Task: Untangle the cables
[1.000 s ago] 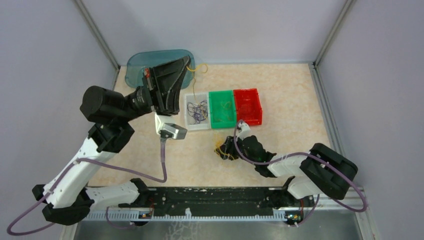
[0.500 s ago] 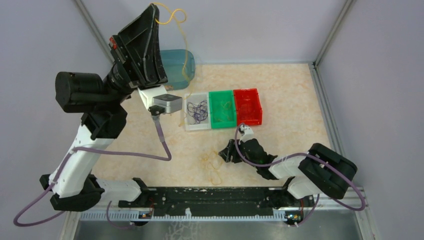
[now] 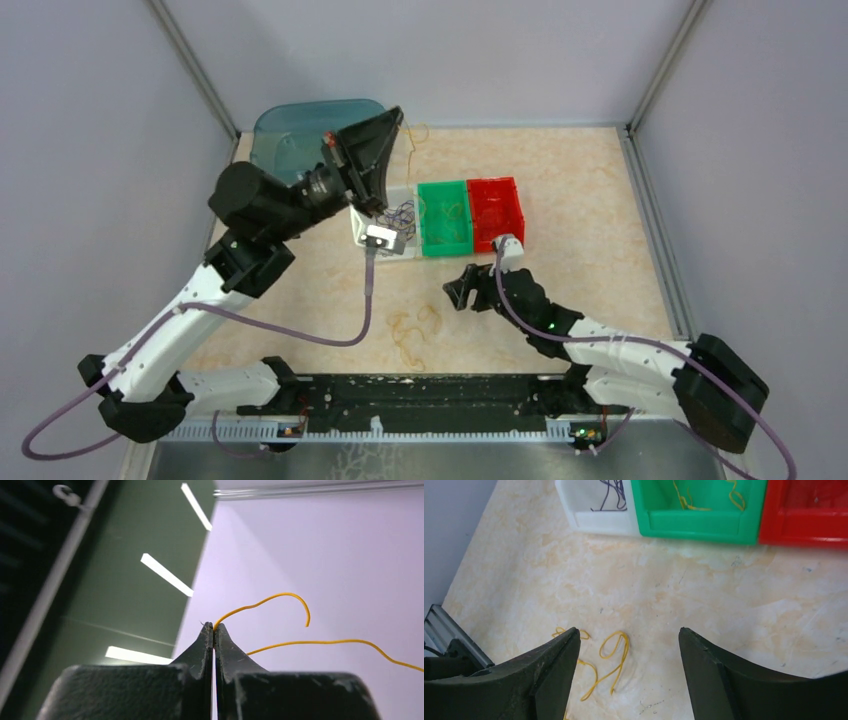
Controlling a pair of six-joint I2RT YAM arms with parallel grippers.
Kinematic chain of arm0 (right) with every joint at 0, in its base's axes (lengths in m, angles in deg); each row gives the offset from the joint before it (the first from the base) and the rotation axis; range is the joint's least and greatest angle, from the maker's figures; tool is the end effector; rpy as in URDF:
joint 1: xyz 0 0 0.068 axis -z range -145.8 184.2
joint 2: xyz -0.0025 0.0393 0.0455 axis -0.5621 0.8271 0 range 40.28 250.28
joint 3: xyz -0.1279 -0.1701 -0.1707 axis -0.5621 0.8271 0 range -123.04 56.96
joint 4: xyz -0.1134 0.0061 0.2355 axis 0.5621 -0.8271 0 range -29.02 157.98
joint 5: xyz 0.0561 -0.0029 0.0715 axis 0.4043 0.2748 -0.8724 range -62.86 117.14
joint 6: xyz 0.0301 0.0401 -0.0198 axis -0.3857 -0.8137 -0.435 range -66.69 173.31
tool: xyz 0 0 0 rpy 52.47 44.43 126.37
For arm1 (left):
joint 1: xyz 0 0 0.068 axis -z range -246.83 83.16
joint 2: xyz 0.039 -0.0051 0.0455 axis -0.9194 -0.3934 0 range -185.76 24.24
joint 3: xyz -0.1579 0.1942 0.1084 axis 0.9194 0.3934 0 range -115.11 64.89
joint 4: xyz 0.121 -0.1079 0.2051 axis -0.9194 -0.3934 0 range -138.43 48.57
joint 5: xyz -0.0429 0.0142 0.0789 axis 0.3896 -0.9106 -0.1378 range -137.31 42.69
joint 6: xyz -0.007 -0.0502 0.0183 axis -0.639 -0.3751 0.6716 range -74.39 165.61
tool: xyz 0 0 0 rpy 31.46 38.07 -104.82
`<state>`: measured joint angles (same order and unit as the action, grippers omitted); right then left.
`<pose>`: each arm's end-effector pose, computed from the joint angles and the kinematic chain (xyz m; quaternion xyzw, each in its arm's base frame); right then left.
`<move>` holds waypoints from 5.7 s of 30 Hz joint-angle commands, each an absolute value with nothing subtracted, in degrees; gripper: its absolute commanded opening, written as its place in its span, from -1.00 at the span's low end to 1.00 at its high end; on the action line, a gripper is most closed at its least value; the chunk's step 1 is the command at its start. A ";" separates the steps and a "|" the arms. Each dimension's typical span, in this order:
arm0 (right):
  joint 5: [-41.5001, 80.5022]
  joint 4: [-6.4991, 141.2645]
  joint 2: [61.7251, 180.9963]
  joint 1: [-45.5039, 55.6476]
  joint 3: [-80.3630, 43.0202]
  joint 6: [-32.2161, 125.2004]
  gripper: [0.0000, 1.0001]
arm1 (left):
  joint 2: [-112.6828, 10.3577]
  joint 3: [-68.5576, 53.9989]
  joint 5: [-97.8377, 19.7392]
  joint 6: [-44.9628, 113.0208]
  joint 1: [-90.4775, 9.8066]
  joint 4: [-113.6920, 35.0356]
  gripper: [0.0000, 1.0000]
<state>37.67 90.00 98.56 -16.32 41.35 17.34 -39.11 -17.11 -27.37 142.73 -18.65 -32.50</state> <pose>0.1348 0.1533 0.1777 -0.0519 0.8189 0.3332 0.4644 0.1309 -0.1645 0.5344 0.5314 0.0109 0.2672 0.8038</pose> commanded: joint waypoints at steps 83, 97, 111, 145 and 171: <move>55.38 66.23 74.86 -12.75 36.97 18.82 0.25 | -80.45 -14.85 -37.22 113.09 -25.61 -53.17 -1.00; 55.49 64.31 74.38 -12.21 36.67 18.59 0.25 | -88.39 -17.30 -36.78 110.90 -25.61 -52.09 -0.95; 50.43 66.10 74.80 -12.08 36.99 21.12 0.29 | -82.72 -30.35 -27.46 105.91 -26.75 -72.73 0.73; 29.72 65.30 120.75 -25.21 18.58 33.67 0.20 | -43.41 -5.17 -12.24 88.79 -52.36 -76.73 0.99; 19.56 64.43 116.01 -28.21 20.05 34.72 0.39 | -42.51 -5.79 -4.53 87.54 -61.79 -78.25 0.99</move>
